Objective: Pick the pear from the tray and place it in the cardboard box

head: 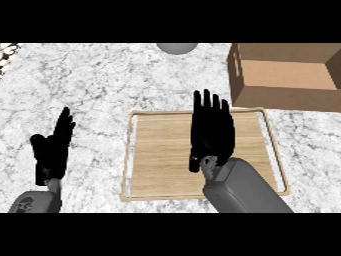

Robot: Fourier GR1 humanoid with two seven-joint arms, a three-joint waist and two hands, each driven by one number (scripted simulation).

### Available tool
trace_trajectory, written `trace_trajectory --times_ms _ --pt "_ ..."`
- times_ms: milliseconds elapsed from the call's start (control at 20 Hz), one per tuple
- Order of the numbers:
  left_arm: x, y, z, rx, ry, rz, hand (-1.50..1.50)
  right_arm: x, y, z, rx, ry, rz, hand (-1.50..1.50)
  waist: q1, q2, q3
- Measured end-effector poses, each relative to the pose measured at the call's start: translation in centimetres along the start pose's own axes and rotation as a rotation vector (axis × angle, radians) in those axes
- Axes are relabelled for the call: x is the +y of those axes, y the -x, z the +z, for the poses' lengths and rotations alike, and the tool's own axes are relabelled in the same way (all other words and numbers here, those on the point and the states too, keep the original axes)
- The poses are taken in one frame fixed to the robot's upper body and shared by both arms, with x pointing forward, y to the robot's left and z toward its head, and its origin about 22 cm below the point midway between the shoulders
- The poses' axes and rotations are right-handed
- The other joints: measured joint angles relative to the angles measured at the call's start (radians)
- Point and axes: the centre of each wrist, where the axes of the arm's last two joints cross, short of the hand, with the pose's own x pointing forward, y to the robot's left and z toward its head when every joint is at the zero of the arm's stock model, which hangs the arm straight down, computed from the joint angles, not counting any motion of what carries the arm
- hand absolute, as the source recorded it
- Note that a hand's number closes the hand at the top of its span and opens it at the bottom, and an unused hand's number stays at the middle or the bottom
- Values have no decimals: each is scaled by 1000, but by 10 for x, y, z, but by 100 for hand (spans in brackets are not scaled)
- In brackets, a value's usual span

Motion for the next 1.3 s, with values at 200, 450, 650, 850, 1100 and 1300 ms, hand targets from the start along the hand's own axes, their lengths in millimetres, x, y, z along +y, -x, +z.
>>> trace_trajectory --times_ms 200,450,650,850,1100,1300 --pt "-5 3 3 -2 2 2 0 1 4 -14 29 -10 24 -150 0 0 0" --pt "2 2 -2 -5 2 -3 0 12 4 -22 48 -28 49 -150 1 1 0" --pt "-1 -6 -4 -5 3 -3 0 16 5 -28 59 -27 53 -150 1 1 0" --pt "-1 0 1 0 4 -2 0 23 11 -33 77 -41 60 -150 0 0 0" --pt "6 -2 -4 0 -1 -1 0 34 13 -41 89 -53 64 -150 1 1 0" --pt "7 -2 -1 -11 -4 -2 0 41 18 -50 100 -51 60 -150 1 1 0"
